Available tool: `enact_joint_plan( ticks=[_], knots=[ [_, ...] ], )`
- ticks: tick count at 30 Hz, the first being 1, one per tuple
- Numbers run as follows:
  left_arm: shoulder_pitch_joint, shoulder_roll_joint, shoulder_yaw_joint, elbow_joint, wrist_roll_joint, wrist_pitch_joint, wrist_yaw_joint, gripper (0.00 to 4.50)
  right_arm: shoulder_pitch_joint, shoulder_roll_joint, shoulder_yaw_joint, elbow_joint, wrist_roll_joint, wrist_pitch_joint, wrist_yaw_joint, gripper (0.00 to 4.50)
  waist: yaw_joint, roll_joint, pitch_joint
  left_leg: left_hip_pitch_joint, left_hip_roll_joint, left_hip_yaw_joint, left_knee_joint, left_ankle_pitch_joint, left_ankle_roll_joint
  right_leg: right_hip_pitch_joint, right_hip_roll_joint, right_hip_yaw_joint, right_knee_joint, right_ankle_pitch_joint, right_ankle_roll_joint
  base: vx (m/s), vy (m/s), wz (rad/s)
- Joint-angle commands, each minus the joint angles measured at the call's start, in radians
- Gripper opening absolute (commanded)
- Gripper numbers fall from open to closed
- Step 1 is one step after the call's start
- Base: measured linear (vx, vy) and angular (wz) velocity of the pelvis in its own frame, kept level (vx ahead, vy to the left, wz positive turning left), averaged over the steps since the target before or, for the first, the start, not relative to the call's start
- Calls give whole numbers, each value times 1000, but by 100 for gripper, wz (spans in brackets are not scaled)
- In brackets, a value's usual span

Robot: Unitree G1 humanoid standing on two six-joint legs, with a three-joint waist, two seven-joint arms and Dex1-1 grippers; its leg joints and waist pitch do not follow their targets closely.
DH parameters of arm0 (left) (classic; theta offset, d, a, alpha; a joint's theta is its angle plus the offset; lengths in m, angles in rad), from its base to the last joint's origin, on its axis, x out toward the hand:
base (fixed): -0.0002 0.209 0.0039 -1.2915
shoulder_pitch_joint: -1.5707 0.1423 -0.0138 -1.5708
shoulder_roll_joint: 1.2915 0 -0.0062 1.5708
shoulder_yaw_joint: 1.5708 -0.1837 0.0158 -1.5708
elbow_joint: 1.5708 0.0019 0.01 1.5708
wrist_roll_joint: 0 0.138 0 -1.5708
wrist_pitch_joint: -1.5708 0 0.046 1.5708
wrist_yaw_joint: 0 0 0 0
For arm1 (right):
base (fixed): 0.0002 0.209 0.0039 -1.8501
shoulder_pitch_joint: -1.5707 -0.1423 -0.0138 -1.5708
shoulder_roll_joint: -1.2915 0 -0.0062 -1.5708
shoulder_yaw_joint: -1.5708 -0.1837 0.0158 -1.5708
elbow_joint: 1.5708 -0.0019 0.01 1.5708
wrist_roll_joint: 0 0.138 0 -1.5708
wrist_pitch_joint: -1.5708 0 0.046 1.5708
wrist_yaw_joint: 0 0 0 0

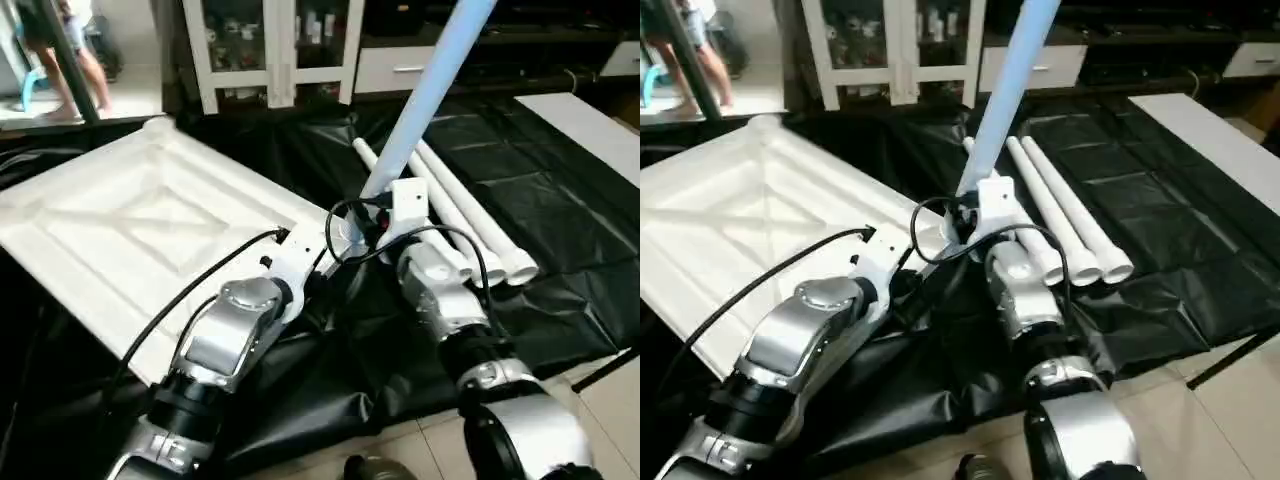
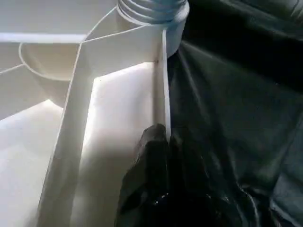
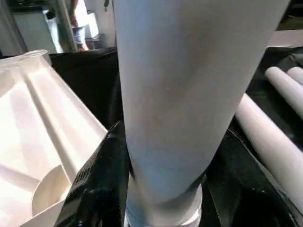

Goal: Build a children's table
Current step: Insert table leg to table base

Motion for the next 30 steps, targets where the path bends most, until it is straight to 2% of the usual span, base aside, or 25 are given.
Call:
enact_joint_plan(
  ticks=[1, 3, 5, 6, 7, 9, 12, 14, 15, 16, 17, 18, 19, 20, 21, 23, 24, 25, 26, 27, 28, 29, 30],
  knots=[
    [-39, -10, -12, -68, -24, 1, -12, 0, 58, 19, 33, 119, -41, 87, -5, 185, -3, 9, -33, 11, 38, -34, -103, -519, -1, 14, -58, 15, -83, -512, -60, 0, 0, 0],
    [-36, -5, 9, -73, -12, 30, 3, 0, 37, 22, 26, 161, -48, 69, -33, 185, -3, 10, -31, 10, 41, -35, -106, -502, 1, 13, -58, 14, -81, -515, -56, 0, 0, 0],
    [-31, 7, 17, -77, -10, 34, 4, 0, 30, 18, 21, 176, -50, 63, -40, 185, -8, 15, -27, 10, 44, -40, -109, -532, -7, 14, -56, 6, -80, -513, -55, 0, 0, 0],
    [-28, 13, 18, -79, -11, 31, 1, 0, 29, 15, 21, 177, -53, 58, -35, 185, -13, 16, -25, 6, 44, -43, -111, -552, -12, 18, -55, -1, -80, -514, -48, 0, 0, 0],
    [-22, 28, 16, -86, -14, 32, -6, 0, 27, 10, 21, 175, -58, 50, -16, 185, -15, 13, -23, 11, 43, -43, -111, -575, -15, 14, -56, -7, -85, -529, -39, 0, 0, 0],
    [-20, 33, 15, -87, -14, 32, -10, 0, 26, 8, 21, 173, -59, 48, -9, 185, -16, 17, -22, 17, 42, -46, -110, -593, -19, 11, -59, -11, -87, -549, -30, 0, 0, 0],
    [1, 87, -24, -110, -25, -29, -91, 0, 15, -10, 43, 143, -64, 27, 106, 185, -17, 19, -19, 10, 43, -52, -113, -595, -16, 16, -64, -11, -86, -551, -27, 0, 0, 0],
    [16, 115, -37, -134, -42, -20, -140, 0, 12, -23, 60, 125, -63, 23, 180, 185, -17, 23, -21, 4, 44, -53, -111, -567, -14, 21, -70, -5, -79, -531, -46, 0, 0, 0],
    [29, 145, -52, -150, -51, -41, -186, 0, 10, -35, 71, 111, -59, 34, 244, 185, -15, 24, -23, 0, 46, -53, -111, -538, -8, 23, -72, 1, -74, -496, -66, 0, 0, 0],
    [62, 218, -83, -189, -78, -110, -302, 0, 9, -66, 89, 83, -50, 49, 368, 185, -14, 23, -23, -2, 49, -47, -110, -500, 0, 21, -71, 8, -71, -448, -95, 0, 0, 0],
    [62, 218, -83, -189, -78, -110, -302, 0, 9, -66, 89, 83, -50, 49, 368, 185, -8, 25, -27, -5, 49, -49, -109, -476, 2, 27, -71, 10, -64, -417, -106, 0, 0, 0],
    [86, 267, -98, -218, -98, -168, -384, 0, 9, -90, 95, 63, -37, 62, 444, 185, -12, 24, -28, -17, 54, -44, -112, -419, 16, 32, -69, 17, -52, -343, -139, 0, 0, 0],
    [111, 312, -107, -245, -123, -220, -462, 0, 9, -114, 95, 44, -21, 78, 513, 185, -4, 20, -27, -14, 55, -40, -111, -394, 34, 33, -66, 19, -51, -320, -153, 0, 0, 0],
    [135, 361, -116, -271, -145, -238, -530, 0, 13, -145, 96, 19, 1, 97, 599, 185, 2, 23, -30, -11, 55, -38, -106, -372, 43, 34, -68, 23, -45, -313, -163, 0, 0, 0],
    [152, 399, -121, -285, -159, -246, -575, 0, 17, -173, 96, -3, 20, 114, 680, 185, 4, 24, -30, -7, 59, -36, -109, -362, 46, 32, -67, 26, -45, -307, -168, 53, -30, 6],
    [171, 448, -125, -284, -170, -262, -628, 0, 28, -232, 105, -36, 46, 137, 830, 185, 20, 19, -29, -1, 60, -29, -105, -328, 54, 28, -60, 32, -38, -265, -187, 58, -29, 9],
    [177, 464, -122, -274, -174, -279, -648, 0, 37, -271, 113, -53, 58, 148, 920, 185, 36, 19, -35, 17, 61, -16, -99, -282, 56, 19, -56, 38, -34, -205, -213, 90, -20, 19],
    [178, 474, -119, -263, -174, -290, -661, 0, 44, -303, 119, -64, 67, 155, 988, 185, 54, 16, -38, 24, 59, -6, -95, -233, 75, 21, -49, 40, -27, -153, -229, 90, -20, 19],
    [177, 484, -118, -253, -175, -301, -671, 0, 50, -330, 123, -74, 74, 163, 1047, 185, 65, 12, -38, 28, 59, 2, -93, -222, 83, 15, -48, 44, -28, -155, -229, 102, -20, 24],
    [168, 498, -117, -226, -161, -325, -673, 0, 59, -377, 128, -86, 86, 186, 1137, 185, 79, 4, -36, 33, 60, 12, -91, -221, 85, 6, -44, 57, -26, -184, -229, 99, -20, 28],
    [163, 500, -115, -217, -157, -333, -673, 0, 62, -391, 128, -90, 90, 192, 1166, 185, 93, 8, -45, 43, 62, 17, -87, -189, 86, 6, -41, 64, -17, -165, -239, 99, -20, 28],
    [159, 502, -114, -211, -155, -339, -674, 0, 64, -401, 127, -93, 93, 196, 1188, 185, 95, 4, -52, 36, 62, 18, -85, -135, 98, 14, -38, 64, -5, -105, -251, 110, -4, 16],
    [149, 501, -106, -198, -155, -351, -674, 0, 70, -430, 125, -96, 99, 206, 1240, 185, 108, 7, -61, 35, 62, 24, -77, -7, 128, 18, -36, 63, 14, 38, -277, 101, 14, 4]
  ],
)
